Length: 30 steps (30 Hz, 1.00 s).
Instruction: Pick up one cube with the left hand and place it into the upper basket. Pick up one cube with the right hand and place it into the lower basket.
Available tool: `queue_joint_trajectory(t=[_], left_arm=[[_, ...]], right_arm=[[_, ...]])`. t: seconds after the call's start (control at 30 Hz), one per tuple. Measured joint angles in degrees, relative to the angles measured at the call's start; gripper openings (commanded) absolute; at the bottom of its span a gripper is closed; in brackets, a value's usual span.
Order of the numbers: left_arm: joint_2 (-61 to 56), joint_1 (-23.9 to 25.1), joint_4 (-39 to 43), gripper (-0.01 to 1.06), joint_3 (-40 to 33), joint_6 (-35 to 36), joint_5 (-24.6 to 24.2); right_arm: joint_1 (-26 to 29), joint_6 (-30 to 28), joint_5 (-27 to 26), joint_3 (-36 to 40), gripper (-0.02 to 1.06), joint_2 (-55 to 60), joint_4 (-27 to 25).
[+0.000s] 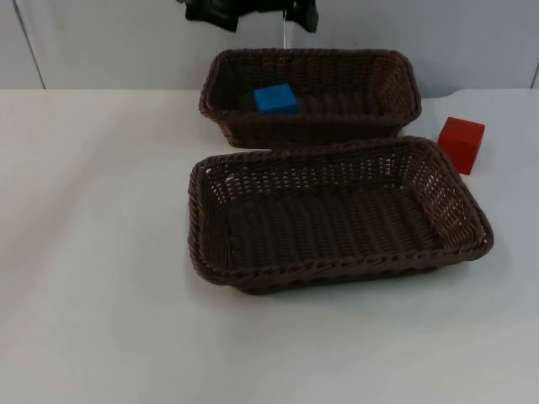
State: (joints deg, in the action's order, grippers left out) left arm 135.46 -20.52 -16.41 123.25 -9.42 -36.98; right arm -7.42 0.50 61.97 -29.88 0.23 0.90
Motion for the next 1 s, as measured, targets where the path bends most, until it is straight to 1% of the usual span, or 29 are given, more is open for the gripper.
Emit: queue_joint_trajectory(t=[0.33,0.6,1.0], left_arm=[[-4.1,0.0,0.8,1.02,0.0,0.0,-3.8],[-5.0,0.0,2.9,1.02,0.0,0.0,-8.5],[-6.3,0.0,2.5,1.02,0.0,0.0,-11.7]], right_arm=[[0.0,0.0,0.0,0.0,1.05,0.0,0.0],[0.0,0.0,0.0,0.0,1.05,0.0,0.0],[0.0,0.0,0.0,0.0,1.05,0.0,0.0]])
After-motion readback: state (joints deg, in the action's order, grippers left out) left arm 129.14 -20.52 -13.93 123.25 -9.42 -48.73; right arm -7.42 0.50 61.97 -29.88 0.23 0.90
